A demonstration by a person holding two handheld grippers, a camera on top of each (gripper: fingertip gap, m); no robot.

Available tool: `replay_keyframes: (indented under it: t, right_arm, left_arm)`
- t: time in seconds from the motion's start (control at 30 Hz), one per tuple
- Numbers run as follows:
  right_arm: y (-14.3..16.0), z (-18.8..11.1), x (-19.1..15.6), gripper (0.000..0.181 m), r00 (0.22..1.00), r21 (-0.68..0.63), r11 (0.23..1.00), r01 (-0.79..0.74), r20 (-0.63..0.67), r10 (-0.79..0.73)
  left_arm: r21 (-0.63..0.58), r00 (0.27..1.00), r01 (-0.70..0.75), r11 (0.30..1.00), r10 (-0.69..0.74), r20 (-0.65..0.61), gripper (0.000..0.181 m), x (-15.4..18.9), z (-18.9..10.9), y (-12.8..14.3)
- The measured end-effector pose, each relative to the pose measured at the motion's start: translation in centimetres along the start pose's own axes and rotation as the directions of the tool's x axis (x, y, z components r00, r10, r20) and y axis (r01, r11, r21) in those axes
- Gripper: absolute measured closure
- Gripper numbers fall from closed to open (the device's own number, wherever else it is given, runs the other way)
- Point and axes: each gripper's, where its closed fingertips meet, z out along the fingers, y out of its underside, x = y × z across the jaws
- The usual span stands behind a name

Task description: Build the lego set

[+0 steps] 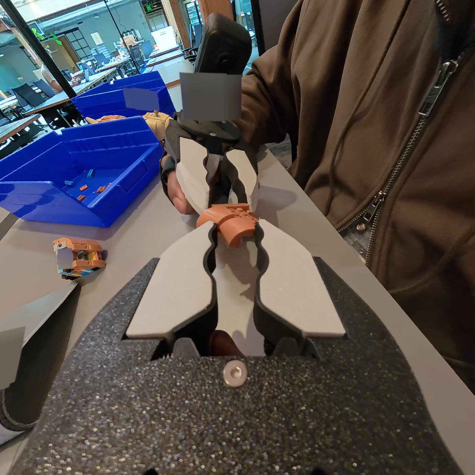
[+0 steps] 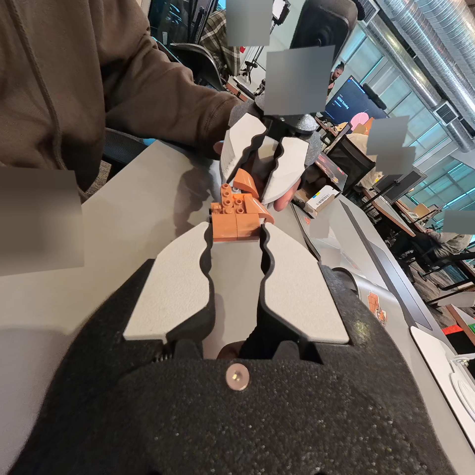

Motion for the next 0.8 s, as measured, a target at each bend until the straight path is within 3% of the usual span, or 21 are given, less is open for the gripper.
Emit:
replay_keyframes:
  t: [0.8]
  right_arm:
    - [2.9, 0.5, 3.4, 0.146, 0.996, -0.079, 0.995, -0.056, -0.072, 0.050]
  left_arm:
    - [-0.028, 0.996, 0.050, 0.998, -0.048, 0.073, 0.155, -3.8, -0.9, 1.2]
